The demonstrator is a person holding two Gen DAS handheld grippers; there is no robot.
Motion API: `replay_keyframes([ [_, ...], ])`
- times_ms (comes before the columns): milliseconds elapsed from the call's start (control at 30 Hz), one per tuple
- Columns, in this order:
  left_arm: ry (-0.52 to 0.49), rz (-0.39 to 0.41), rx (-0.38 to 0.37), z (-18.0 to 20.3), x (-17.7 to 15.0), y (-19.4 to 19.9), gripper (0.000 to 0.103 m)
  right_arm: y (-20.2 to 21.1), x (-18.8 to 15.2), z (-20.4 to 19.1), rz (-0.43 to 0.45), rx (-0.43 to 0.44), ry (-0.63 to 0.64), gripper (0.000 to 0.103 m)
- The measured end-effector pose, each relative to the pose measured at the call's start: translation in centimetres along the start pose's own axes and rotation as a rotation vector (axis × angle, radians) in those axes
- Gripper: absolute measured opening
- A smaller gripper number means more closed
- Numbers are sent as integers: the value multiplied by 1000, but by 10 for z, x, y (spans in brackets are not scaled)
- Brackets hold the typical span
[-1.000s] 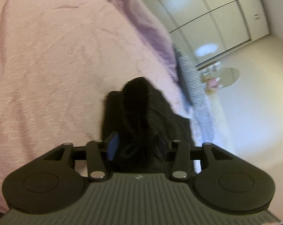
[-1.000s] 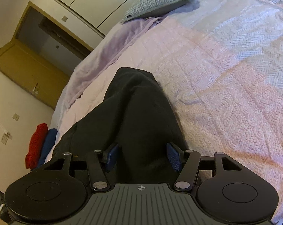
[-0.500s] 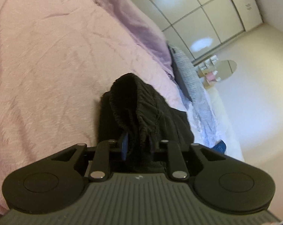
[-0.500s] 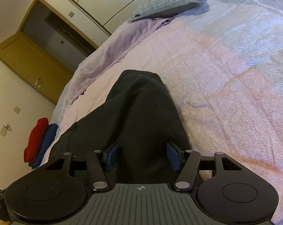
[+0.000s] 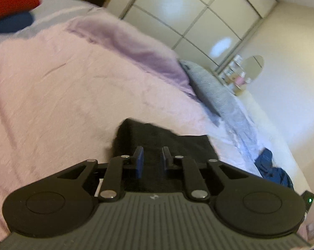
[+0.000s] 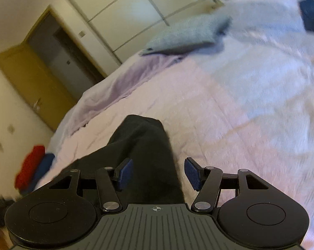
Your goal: Fold clothes
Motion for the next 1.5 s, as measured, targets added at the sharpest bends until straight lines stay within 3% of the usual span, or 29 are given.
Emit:
replay_keyframes([
  [33,-29,-4,0,9,1,-4,13,0,2,-3,4,-2,24,59],
  [100,-81,-14,11,23,1,-16,13,0,5,-8,13,-6,71,42],
  [267,-154,-39,83,25,-2,-55,9,-3,11,-21,30,-17,187,38],
  [367,-192,-52,163,10,-7,-81,7,-30,10,-22,19,-46,253,37],
  [500,-222,-48,235,-20,-18,-105,3,-81,-9,-12,-101,-82,321,37],
  [633,-218,-45,225,-23,-15,-101,3,-80,-7,-12,-122,-70,344,37],
  [733,-202,-32,177,-7,0,-86,2,-55,18,-10,-62,-13,297,37],
  [833,-212,2,123,9,17,-78,2,-51,44,-5,-8,-18,326,37],
  [933,-215,-29,114,11,18,-92,2,-70,58,7,-20,-38,323,37],
  [1000,-235,-47,158,0,10,-106,2,-90,60,11,-40,-35,335,36],
  [1133,-216,-39,182,-22,-4,-123,3,-140,51,27,-140,-80,315,36],
  [1233,-215,-18,164,-17,-1,-111,3,-123,60,37,-121,-37,222,37],
  [1333,-233,14,151,-4,4,-90,3,-72,67,40,-50,-37,190,37],
  [1433,-243,55,114,10,1,-54,3,-7,51,34,24,-28,188,37],
  [1500,-234,55,77,14,-10,-33,3,28,24,21,26,0,182,37],
])
Point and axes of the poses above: each gripper's, at about its wrist camera, not at the fingertips, and y roughly against the way its jaws point, z to its right, x to its top, the point moved 6 cm from there along -y, roughly the way its jaws point, and after that the axes turned 5 degrees about y, right-handed, at the moved point
